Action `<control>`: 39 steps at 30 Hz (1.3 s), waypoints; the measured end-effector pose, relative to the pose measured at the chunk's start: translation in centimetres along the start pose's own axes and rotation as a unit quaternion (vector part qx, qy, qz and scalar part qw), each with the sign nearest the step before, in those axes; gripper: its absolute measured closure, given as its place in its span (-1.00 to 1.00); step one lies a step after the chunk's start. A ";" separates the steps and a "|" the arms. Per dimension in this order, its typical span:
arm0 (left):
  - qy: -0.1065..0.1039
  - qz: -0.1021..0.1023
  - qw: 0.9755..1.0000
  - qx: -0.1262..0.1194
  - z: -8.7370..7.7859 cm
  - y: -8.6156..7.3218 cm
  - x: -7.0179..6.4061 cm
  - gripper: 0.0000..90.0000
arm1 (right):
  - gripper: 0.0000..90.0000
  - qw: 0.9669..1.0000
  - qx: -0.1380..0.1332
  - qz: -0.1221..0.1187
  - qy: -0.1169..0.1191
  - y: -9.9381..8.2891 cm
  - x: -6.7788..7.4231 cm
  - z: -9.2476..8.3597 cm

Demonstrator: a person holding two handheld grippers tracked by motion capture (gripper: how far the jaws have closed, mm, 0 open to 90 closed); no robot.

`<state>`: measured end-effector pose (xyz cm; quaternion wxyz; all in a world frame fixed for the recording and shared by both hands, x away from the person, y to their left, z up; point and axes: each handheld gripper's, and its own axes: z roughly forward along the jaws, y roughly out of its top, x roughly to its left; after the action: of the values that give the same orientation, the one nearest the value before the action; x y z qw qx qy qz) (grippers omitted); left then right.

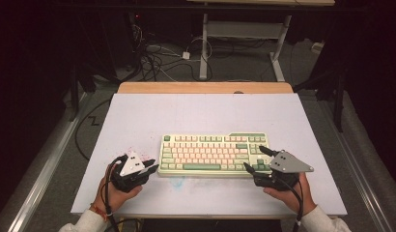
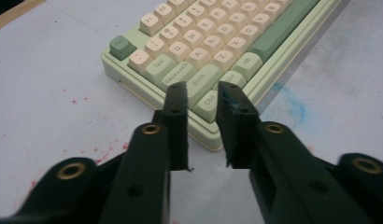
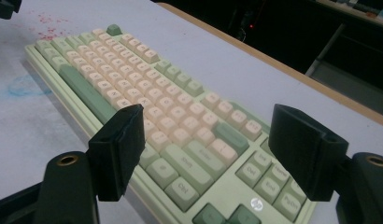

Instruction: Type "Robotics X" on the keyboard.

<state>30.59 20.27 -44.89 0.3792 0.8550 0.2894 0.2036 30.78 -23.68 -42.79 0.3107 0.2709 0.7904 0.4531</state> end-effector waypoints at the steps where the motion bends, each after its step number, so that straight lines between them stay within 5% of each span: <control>1: -0.007 -0.002 1.000 -0.002 -0.1 0.1 0.1 0.78 | -0.40 1.000 0.001 0.003 -0.002 -0.2 0.0 -0.2; 5: -0.019 0.007 1.000 0.002 0.0 0.8 -0.2 0.94 | -0.43 1.000 0.011 0.007 -0.013 -1.2 -0.1 -0.9; 12: -0.050 0.017 0.998 0.016 1.1 2.8 -0.6 0.95 | -0.46 0.999 0.025 0.016 -0.022 -2.3 -0.2 -1.6; 24: -0.090 0.061 0.993 0.051 5.1 7.2 -2.7 0.94 | -0.46 0.999 0.039 0.006 -0.024 -3.0 0.2 -1.6; 39: -0.101 0.089 0.988 0.082 10.1 10.4 -3.7 0.93 | -0.46 0.998 0.058 -0.005 -0.016 -3.4 0.4 -1.0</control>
<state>37.08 6.84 -43.77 0.3151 0.9217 0.1887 0.1247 29.29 -25.47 -45.51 0.3094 0.2913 0.8118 0.4005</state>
